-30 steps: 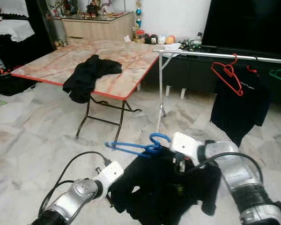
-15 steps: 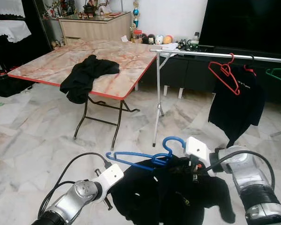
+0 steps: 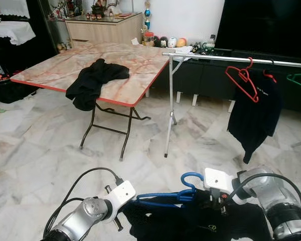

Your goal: Hang hanger

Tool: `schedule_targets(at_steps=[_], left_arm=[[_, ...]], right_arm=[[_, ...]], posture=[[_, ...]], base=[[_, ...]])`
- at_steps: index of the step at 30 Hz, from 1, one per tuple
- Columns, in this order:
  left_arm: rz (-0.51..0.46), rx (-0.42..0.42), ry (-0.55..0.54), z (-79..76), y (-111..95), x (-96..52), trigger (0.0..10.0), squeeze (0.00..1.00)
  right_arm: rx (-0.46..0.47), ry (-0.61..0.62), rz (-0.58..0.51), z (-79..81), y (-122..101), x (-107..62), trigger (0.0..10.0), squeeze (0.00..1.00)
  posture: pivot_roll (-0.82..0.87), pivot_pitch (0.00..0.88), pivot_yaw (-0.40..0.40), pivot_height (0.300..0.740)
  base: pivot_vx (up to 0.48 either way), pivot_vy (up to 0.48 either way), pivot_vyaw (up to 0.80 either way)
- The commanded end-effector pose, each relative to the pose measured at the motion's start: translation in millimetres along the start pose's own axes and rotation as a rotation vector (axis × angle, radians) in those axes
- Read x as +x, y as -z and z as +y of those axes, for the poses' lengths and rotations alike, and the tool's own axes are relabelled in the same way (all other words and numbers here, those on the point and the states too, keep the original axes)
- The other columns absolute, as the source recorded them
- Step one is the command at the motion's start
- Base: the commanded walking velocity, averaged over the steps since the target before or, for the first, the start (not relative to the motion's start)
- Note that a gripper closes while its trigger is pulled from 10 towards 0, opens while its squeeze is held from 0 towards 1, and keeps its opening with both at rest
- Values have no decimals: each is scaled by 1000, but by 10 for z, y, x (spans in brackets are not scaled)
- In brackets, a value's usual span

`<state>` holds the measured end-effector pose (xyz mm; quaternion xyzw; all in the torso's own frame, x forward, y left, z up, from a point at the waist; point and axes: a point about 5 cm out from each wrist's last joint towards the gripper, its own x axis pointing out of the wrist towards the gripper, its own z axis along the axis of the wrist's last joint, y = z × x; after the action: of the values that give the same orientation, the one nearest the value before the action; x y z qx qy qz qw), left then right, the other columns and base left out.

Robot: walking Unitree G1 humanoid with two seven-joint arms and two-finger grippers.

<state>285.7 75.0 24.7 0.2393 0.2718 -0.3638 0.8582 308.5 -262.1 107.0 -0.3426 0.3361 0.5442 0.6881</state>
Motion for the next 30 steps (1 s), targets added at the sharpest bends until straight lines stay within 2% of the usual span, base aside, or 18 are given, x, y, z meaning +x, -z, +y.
schedule_targets(at_steps=[1, 3, 5, 7, 8, 9, 11, 15, 18, 20, 22, 25, 27, 30], left_arm=[[35, 10, -88, 203, 73, -86, 0, 0], [38, 8, -88, 200, 82, -83, 0, 0], [42, 7, -86, 187, 92, -80, 0, 0], [43, 4, -82, 177, 94, -77, 0, 0], [44, 4, -81, 173, 94, -76, 0, 0], [45, 3, -82, 174, 95, -76, 0, 0], [46, 3, -83, 175, 96, -76, 0, 0], [45, 14, -109, 230, 83, -84, 0, 0], [44, 17, -118, 257, 69, -86, 0, 0], [43, 17, -123, 274, 61, -88, 0, 0], [43, 16, -130, 298, 54, -94, 0, 0], [43, 15, -133, 306, 53, -96, 0, 0], [44, 14, -137, 317, 56, -100, 0, 0], [44, 12, -139, 321, 58, -102, 0, 0]], right_arm=[[50, 4, 189, 37, 281, -164, 0, 0], [34, 7, 204, 32, 289, -180, 0, 0], [31, 86, 179, -24, 271, -213, 0, 0], [68, 146, 83, -78, 205, -221, 0, 0], [135, 149, -74, -112, 105, -238, 0, 0], [154, 105, -130, -89, 87, -263, 0, 0], [150, 92, -126, -77, 97, -268, 0, 0], [124, 20, 25, 45, 282, -264, 0, 0], [144, 15, 15, 61, 306, -270, 0, 0], [164, 27, -8, 56, 310, -282, 0, 0], [228, 40, -111, 38, 283, -316, 0, 0], [249, 37, -162, 36, 268, -330, 0, 0], [291, 22, -243, 40, 252, -363, 0, 0], [327, 14, -257, 64, 294, -383, 0, 0]], posture=[[111, 0, 28, 740], [109, 0, 27, 740], [107, 0, 25, 740], [106, 0, 25, 740], [108, 0, 24, 740], [108, 0, 24, 740], [108, 0, 24, 740], [98, 0, 18, 740], [97, 0, 18, 740], [94, 0, 16, 740], [97, 0, 9, 740], [98, 0, 6, 740], [95, 0, 4, 740], [95, 0, 1, 740]], base=[[0, 0, 0], [0, 0, 0], [0, 0, 0], [0, 0, 0], [0, 0, 0], [0, 0, 0], [0, 0, 0], [0, 0, 0], [0, 0, 0], [0, 0, 0], [0, 0, 0], [0, 0, 0], [0, 0, 0], [0, 0, 0]])
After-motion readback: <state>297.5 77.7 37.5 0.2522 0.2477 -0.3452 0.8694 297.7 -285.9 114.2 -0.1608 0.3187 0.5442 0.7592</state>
